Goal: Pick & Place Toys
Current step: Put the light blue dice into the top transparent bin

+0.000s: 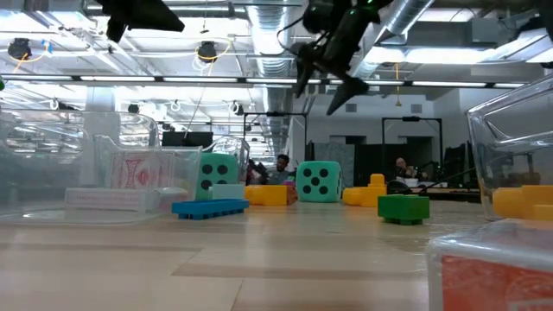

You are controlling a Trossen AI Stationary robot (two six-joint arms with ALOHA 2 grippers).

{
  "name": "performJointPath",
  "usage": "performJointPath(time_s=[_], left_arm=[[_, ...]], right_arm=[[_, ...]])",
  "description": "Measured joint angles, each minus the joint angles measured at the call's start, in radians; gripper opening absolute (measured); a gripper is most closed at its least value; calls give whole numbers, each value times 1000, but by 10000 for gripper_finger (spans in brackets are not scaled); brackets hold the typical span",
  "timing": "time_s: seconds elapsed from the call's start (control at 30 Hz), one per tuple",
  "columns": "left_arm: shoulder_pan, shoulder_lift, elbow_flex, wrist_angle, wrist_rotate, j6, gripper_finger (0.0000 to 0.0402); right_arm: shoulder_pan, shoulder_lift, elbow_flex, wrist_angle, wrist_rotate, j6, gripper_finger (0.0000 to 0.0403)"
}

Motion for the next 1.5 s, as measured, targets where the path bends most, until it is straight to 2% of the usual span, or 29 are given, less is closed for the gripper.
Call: performJointPath(time_s=[0.1,0.23,0.3,0.43,0.5,0.6,0.77,0.87,1.03,1.23,1.37,1.5], left_arm=[[0,0,0,8,0,21,1],[0,0,0,7,0,29,1],[0,0,0,7,0,29,1],[0,0,0,7,0,29,1],[0,0,0,7,2,28,1],[0,0,0,6,37,26,1],[-12,0,0,8,81,25,1],[-21,0,0,9,81,19,1],[-32,0,0,9,80,8,1],[-32,0,0,9,81,-7,1],[-34,0,0,9,99,-10,1],[-44,0,0,9,102,-21,1]], right_arm=[[6,66,37,-3,-3,-117,400],[46,125,64,-94,22,-411,400],[76,144,63,-146,88,-517,400],[123,164,61,-114,220,-628,400],[131,167,65,-37,231,-642,400],[120,172,63,-25,220,-638,399],[47,172,63,-72,68,-548,399],[12,172,63,-77,33,-543,399],[1,172,63,-74,28,-653,399],[1,172,52,-67,28,-677,399],[6,171,-23,-45,28,-689,399],[7,166,-100,59,30,-710,399]])
